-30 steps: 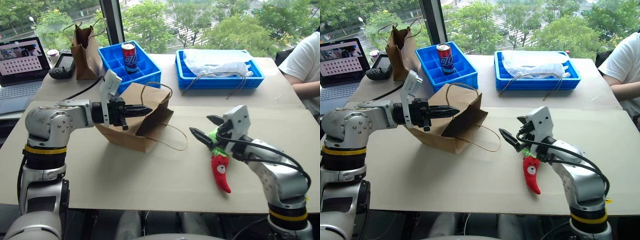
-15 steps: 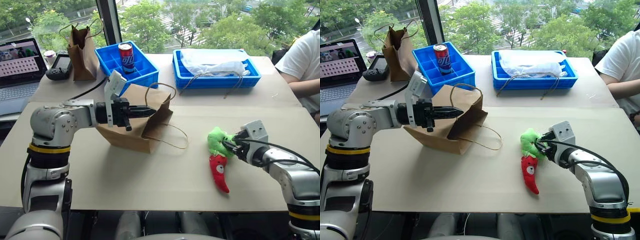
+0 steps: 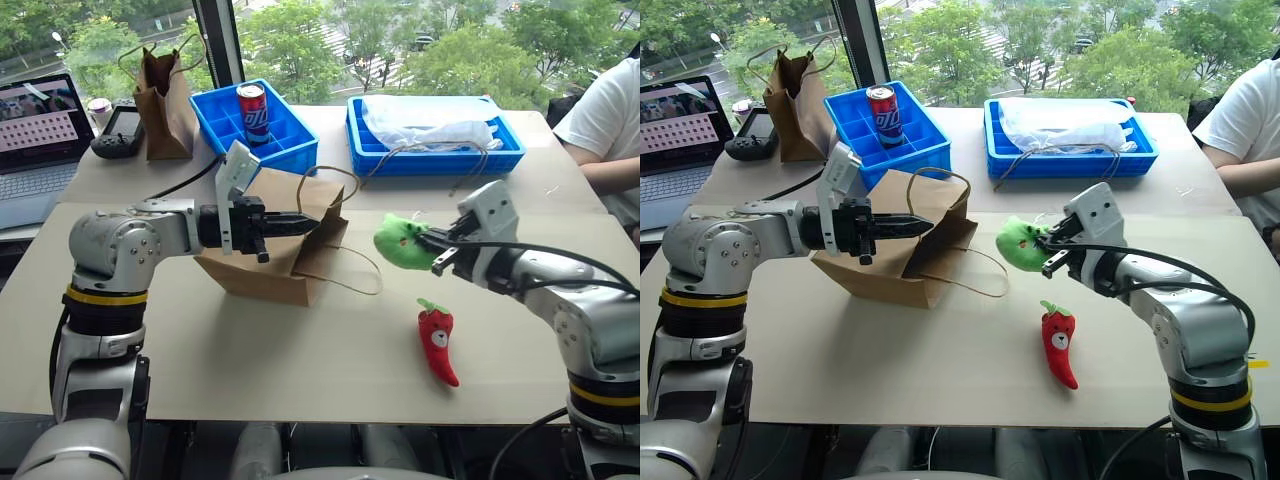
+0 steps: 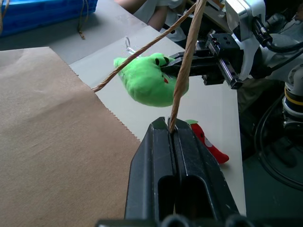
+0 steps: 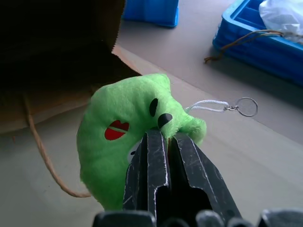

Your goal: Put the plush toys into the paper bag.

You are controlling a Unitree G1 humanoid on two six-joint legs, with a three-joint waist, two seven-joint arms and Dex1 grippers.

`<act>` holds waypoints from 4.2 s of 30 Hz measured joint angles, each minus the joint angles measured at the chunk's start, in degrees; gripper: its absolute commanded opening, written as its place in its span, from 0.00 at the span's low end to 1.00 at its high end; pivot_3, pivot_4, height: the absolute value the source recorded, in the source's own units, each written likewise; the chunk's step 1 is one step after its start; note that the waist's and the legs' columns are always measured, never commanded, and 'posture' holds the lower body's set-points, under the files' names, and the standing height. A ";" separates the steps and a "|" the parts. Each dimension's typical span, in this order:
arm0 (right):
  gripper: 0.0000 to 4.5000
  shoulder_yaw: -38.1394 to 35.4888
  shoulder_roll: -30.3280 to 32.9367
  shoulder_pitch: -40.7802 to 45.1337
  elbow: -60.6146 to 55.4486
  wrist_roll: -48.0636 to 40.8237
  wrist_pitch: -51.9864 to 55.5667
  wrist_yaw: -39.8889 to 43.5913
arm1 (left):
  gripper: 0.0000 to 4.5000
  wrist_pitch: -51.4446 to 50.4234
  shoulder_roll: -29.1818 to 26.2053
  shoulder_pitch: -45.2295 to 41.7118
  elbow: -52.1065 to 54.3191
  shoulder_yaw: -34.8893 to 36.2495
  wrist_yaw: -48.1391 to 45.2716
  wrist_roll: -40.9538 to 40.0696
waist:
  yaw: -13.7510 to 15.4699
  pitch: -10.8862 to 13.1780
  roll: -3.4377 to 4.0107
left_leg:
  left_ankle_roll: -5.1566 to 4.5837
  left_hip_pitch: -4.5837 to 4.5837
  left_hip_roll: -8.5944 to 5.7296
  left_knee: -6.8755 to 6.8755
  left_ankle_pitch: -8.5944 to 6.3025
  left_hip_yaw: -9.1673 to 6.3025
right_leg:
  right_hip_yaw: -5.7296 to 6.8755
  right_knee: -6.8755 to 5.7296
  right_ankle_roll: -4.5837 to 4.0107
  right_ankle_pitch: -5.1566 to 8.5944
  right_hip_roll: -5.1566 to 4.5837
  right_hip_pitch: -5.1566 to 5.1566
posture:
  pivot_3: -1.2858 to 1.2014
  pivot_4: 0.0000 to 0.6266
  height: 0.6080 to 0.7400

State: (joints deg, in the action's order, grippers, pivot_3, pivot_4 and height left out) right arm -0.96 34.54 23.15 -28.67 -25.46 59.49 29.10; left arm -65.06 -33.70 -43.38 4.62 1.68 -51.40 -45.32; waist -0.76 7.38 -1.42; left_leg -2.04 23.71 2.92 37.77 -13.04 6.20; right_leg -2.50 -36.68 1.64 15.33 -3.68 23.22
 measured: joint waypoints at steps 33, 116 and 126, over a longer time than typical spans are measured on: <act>0.90 -4.97 -2.45 -9.81 -8.54 -2.10 5.47 -2.32 | 0.00 0.24 -0.55 0.42 1.42 -2.43 -6.41 -2.04 | 0.08 0.05 0.08 | 0.02 0.06 -0.01 -0.03 0.01 0.00 | 0.07 -0.05 -0.03 0.02 -0.04 0.07 | 0.52 0.24 0.88; 0.75 19.91 7.21 -12.32 9.39 34.18 -43.09 4.87 | 0.00 1.28 1.23 1.25 5.75 -5.17 -5.93 -4.22 | 0.55 0.11 0.04 | 0.11 0.07 -0.15 0.09 0.11 -0.63 | -0.16 -0.07 -0.07 0.08 0.26 -0.10 | 0.52 0.24 0.88; 0.00 11.29 3.42 -8.91 6.97 32.56 -43.91 4.46 | 0.00 1.10 1.44 -0.94 4.94 -4.32 -5.26 -4.27 | 0.36 0.11 0.04 | 0.22 0.07 -0.11 0.09 0.18 -0.69 | -0.13 -0.15 -0.08 0.07 0.32 -0.09 | 0.52 0.24 0.88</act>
State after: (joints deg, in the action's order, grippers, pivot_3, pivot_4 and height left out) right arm 10.33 37.96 14.24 -21.70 7.10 15.58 33.55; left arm -63.96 -32.26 -44.32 9.56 -2.64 -56.66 -49.59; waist -0.40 7.49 -1.38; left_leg -1.82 23.77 2.80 37.86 -12.86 5.51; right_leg -2.63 -36.83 1.56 15.41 -3.36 23.13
